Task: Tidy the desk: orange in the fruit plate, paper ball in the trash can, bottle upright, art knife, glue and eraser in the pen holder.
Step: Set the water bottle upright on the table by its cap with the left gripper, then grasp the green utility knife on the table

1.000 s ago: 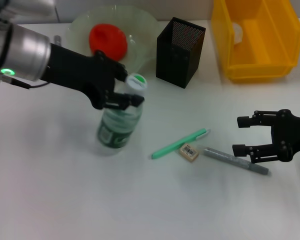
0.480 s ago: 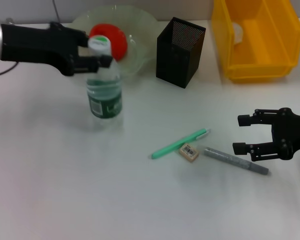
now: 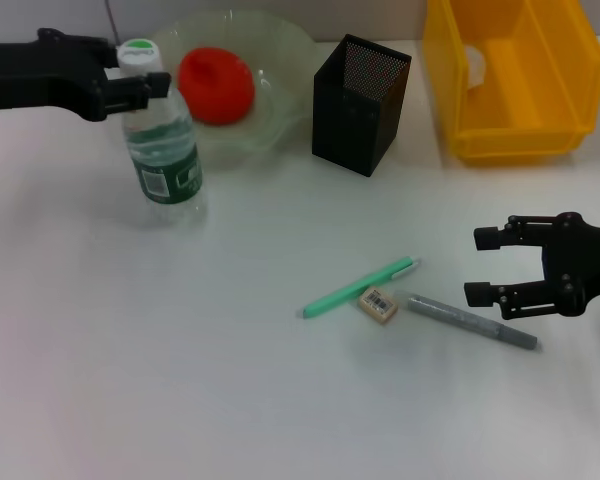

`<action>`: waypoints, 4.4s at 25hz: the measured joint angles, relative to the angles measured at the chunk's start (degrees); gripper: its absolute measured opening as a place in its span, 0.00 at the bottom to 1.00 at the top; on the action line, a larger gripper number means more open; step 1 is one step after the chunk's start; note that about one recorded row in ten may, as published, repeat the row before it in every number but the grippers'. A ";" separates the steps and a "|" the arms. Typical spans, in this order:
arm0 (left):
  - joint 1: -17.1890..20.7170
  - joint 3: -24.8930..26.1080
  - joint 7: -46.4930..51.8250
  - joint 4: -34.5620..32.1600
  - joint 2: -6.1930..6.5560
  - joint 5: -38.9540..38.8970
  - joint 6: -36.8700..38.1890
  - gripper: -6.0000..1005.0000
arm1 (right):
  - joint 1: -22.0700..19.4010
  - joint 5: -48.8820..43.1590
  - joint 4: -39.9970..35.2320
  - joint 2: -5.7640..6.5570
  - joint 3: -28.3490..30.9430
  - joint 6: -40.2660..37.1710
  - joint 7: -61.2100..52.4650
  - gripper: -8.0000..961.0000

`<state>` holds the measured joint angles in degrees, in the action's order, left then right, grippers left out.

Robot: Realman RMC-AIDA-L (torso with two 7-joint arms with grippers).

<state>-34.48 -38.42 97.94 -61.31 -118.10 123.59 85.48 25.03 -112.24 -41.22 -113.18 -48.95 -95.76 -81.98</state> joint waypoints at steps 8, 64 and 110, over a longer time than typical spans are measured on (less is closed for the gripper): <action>0.87 0.06 -0.26 1.47 0.13 -0.02 -3.34 0.44 | 0.02 0.00 -0.37 -0.03 -0.07 -0.11 -0.50 0.85; 6.40 -12.65 -33.53 32.32 -0.03 -20.83 11.13 0.83 | 15.80 -24.39 -22.14 0.13 -0.74 -7.02 -34.27 0.85; 8.03 -12.64 -35.10 35.30 -0.29 -19.74 7.67 0.83 | 18.03 -30.26 -15.60 -6.33 -36.85 21.50 -30.67 0.48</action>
<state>-26.45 -51.06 62.84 -26.01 -118.39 103.85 93.15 43.06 -142.49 -56.82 -119.51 -85.79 -74.27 -112.65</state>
